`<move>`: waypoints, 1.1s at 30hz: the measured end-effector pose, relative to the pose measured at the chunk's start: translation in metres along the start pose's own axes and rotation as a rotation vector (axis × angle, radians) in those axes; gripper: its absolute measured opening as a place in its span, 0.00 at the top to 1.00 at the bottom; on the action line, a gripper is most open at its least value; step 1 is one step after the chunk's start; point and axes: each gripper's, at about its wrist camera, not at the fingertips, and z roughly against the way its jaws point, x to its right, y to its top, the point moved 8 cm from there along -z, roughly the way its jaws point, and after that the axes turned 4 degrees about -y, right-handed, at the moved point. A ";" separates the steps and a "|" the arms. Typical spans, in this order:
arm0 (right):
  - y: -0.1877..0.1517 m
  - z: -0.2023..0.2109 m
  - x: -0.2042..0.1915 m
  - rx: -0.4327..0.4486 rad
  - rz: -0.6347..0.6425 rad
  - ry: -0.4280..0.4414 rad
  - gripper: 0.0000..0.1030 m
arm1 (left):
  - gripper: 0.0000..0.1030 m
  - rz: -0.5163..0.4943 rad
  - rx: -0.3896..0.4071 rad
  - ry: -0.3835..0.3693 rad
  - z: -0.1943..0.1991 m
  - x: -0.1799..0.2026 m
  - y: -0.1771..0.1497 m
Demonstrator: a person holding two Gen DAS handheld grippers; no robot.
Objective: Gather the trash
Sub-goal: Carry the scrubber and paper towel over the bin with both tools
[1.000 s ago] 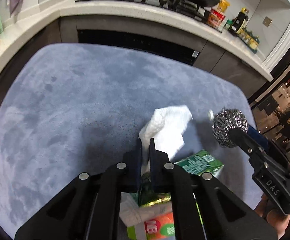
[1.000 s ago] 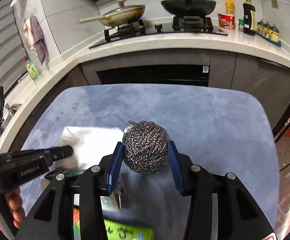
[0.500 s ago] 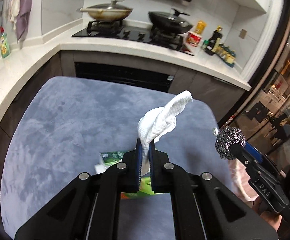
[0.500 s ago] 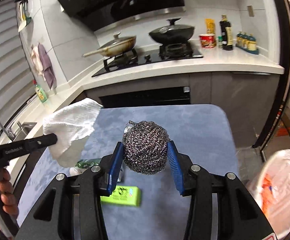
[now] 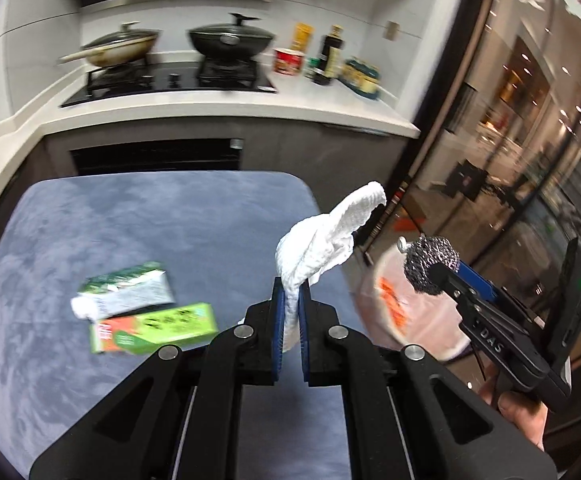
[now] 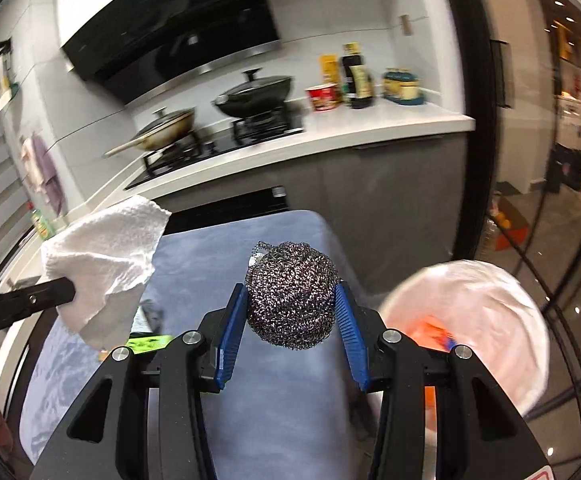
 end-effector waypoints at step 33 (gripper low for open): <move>-0.050 0.000 0.188 -0.072 -0.167 -0.216 0.58 | 0.94 -0.178 -0.214 -0.087 -0.143 0.178 -0.062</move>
